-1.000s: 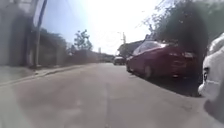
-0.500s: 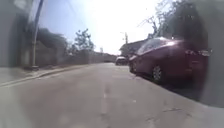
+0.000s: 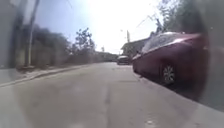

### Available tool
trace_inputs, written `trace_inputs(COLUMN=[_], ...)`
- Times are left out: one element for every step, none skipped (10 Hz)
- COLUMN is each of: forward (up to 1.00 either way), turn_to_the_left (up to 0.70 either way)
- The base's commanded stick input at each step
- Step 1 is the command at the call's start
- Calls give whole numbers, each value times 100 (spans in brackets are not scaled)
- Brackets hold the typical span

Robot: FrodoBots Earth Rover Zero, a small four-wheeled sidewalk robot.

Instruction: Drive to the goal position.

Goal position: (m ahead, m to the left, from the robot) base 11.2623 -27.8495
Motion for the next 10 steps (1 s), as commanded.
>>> trace_inputs(forward=[100, 100, 100, 100, 100, 100, 100, 100, 100, 100], turn_to_the_left=[0, 0, -6, -27, -40, -40, -40, -40, -25, 0])
